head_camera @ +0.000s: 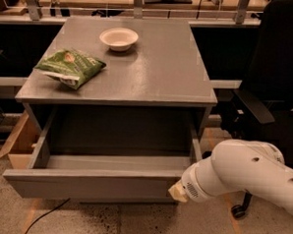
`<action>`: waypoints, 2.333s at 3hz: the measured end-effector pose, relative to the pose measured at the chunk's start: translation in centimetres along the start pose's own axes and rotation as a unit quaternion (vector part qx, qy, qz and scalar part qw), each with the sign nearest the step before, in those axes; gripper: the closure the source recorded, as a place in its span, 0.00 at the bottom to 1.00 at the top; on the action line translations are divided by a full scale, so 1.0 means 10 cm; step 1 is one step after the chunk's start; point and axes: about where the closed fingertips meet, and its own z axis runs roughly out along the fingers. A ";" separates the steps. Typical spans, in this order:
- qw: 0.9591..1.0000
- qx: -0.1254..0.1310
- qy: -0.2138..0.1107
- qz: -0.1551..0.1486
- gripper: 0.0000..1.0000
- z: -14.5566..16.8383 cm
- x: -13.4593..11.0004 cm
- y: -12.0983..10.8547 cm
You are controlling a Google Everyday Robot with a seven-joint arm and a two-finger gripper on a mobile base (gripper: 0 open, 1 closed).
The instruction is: Close top drawer
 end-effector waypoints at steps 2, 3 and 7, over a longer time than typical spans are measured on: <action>0.993 0.051 -0.106 0.029 1.00 -0.01 -0.59 -0.35; 0.986 0.066 -0.147 0.039 1.00 0.05 -0.85 -0.54; 0.976 0.043 -0.209 0.039 1.00 0.39 -1.27 -0.61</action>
Offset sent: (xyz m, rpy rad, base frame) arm 0.0892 0.0088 0.0312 0.1180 -0.2736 -0.1817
